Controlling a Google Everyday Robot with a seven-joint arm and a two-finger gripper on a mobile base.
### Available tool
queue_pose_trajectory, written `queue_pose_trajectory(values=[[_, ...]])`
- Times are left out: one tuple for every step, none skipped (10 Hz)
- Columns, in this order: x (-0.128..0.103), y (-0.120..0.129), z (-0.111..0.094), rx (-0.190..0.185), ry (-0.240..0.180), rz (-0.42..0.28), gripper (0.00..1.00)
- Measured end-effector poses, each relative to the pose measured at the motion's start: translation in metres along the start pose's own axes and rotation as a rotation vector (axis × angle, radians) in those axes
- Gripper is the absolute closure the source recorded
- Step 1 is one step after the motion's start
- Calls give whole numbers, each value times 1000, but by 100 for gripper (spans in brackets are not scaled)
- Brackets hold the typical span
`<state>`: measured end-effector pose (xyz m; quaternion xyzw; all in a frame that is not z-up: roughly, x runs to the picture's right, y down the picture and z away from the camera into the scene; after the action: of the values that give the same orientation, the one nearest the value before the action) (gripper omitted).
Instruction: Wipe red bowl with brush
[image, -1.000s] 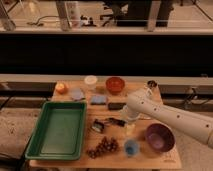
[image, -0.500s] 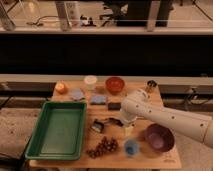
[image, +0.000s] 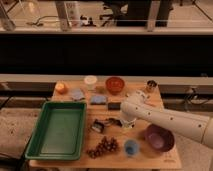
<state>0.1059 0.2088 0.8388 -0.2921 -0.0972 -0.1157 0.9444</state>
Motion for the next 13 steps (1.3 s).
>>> queue_pose_trajectory(values=[[1, 0, 0, 4, -3, 14, 68], [5, -2, -2, 20, 2, 24, 78], [5, -3, -6, 33, -1, 38, 88], [6, -4, -12, 55, 3, 45, 97], [5, -4, -17, 67, 3, 46, 100], [0, -8, -27, 82, 7, 43, 100], [-5, -12, -32, 89, 9, 36, 100], [-12, -17, -37, 90, 13, 27, 100], [-28, -32, -40, 94, 8, 6, 100], [-38, -43, -41, 97, -4, -1, 100], [-43, -52, -41, 90, -22, -3, 100], [-40, -64, -42, 92, -49, 9, 100], [-37, -72, -43, 94, -73, 24, 100]])
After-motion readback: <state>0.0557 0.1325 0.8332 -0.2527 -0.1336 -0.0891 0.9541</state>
